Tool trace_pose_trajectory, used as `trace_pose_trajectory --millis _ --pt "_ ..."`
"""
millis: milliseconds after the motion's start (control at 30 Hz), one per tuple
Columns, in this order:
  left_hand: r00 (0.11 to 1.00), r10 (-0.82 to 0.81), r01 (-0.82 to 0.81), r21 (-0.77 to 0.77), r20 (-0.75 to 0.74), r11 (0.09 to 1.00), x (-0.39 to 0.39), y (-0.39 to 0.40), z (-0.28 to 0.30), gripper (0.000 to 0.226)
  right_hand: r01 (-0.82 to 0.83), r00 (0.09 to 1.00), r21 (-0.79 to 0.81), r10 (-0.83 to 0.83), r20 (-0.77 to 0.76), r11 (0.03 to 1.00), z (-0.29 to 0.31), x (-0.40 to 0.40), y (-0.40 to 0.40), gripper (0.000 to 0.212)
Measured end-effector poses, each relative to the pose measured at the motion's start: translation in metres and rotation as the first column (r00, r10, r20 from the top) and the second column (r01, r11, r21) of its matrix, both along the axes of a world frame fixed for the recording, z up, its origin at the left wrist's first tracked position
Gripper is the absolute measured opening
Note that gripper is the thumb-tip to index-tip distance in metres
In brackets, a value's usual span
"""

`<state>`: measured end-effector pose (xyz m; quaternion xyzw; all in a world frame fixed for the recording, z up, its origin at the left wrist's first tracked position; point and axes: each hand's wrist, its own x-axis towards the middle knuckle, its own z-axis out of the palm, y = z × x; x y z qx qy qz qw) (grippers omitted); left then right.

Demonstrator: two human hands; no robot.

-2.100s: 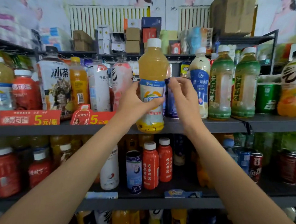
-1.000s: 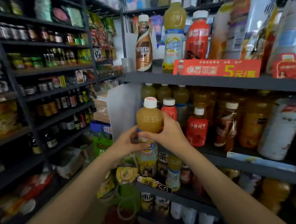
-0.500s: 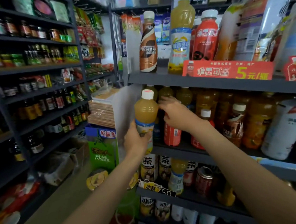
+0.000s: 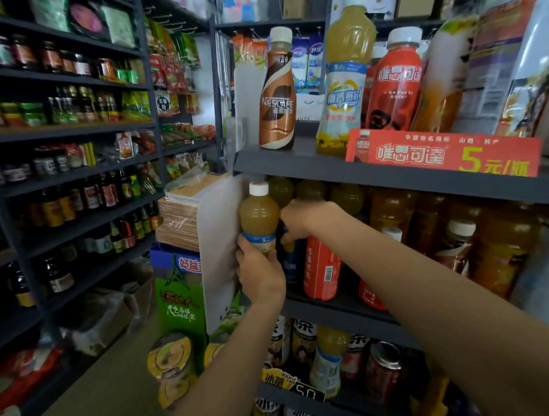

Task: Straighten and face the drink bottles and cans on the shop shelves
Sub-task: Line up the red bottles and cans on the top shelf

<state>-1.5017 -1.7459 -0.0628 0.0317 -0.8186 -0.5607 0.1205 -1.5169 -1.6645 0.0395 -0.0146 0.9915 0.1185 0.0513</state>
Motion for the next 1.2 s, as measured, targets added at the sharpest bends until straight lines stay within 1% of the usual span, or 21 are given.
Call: trace_pose_trajectory --millis 67,133,167,267,333,433,467,500,567,700,800,900,933,1000,1100,1200 --pt "1.0 -0.001 0.001 0.01 -0.018 1.0 -0.004 0.002 -0.003 0.065 0.008 1.0 0.072 -0.007 -0.022 0.997 -0.005 0.0 0.0 0.027" --pt "0.999 0.015 -0.015 -0.002 -0.029 1.0 -0.005 0.003 -0.006 0.068 0.02 0.996 0.102 -0.012 -0.083 0.995 -0.007 0.003 0.0 0.045" --pt "0.999 0.03 -0.03 -0.02 -0.028 0.999 -0.005 0.004 -0.008 0.069 0.012 0.994 0.109 -0.001 -0.105 0.994 -0.006 0.006 0.0 0.049" --pt "0.997 0.069 -0.071 -0.056 -0.03 0.996 -0.002 0.005 -0.009 0.069 -0.053 0.982 0.068 0.064 -0.179 0.996 -0.005 0.015 0.001 0.05" --pt "0.996 0.078 -0.08 -0.071 -0.03 0.994 -0.001 0.006 -0.009 0.068 -0.08 0.949 0.037 0.087 -0.303 0.996 -0.01 0.023 0.002 0.053" --pt "0.996 0.086 -0.09 -0.137 -0.033 0.986 -0.003 0.006 -0.011 0.068 -0.106 0.868 0.066 0.125 -0.481 0.992 -0.031 0.033 0.002 0.054" --pt "0.996 0.083 -0.089 -0.169 -0.042 0.982 -0.003 0.004 -0.012 0.069 -0.122 0.822 0.093 0.153 -0.548 0.988 -0.04 0.036 0.002 0.056" --pt "0.996 0.072 -0.082 -0.199 -0.053 0.977 -0.005 0.002 -0.014 0.07 -0.143 0.758 0.124 0.189 -0.624 0.982 -0.048 0.037 0.003 0.059" --pt "0.996 0.031 -0.05 -0.245 -0.081 0.968 -0.006 -0.002 -0.016 0.071 -0.213 0.665 0.11 0.226 -0.712 0.971 -0.061 0.04 0.007 0.063" --pt "0.986 -0.043 -0.001 -0.266 -0.159 0.964 -0.005 -0.011 -0.018 0.073 -0.387 0.55 0.116 0.329 -0.768 0.915 -0.079 0.046 0.015 0.059" --pt "0.979 -0.094 0.038 -0.293 -0.18 0.955 -0.005 -0.017 -0.02 0.078 -0.455 0.481 0.144 0.379 -0.79 0.879 -0.083 0.055 0.017 0.056" --pt "0.968 -0.144 0.066 -0.342 -0.207 0.937 -0.006 -0.02 -0.02 0.078 -0.519 0.387 0.187 0.425 -0.819 0.834 -0.089 0.073 0.018 0.043" --pt "0.966 -0.155 0.072 -0.363 -0.205 0.929 -0.007 -0.02 -0.019 0.077 -0.538 0.367 0.188 0.43 -0.825 0.821 -0.089 0.081 0.019 0.037" --pt "0.966 -0.179 0.09 -0.404 -0.188 0.911 -0.012 -0.018 -0.016 0.075 -0.553 0.361 0.173 0.421 -0.832 0.815 -0.087 0.095 0.022 0.033" --pt "0.969 -0.195 0.116 -0.42 -0.15 0.9 -0.019 -0.013 -0.013 0.07 -0.535 0.435 0.088 0.364 -0.824 0.84 -0.082 0.107 0.027 0.04" --pt "0.965 -0.233 0.161 -0.43 -0.121 0.888 -0.026 -0.011 -0.012 0.07 -0.519 0.492 0.026 0.323 -0.809 0.854 -0.076 0.113 0.029 0.036"
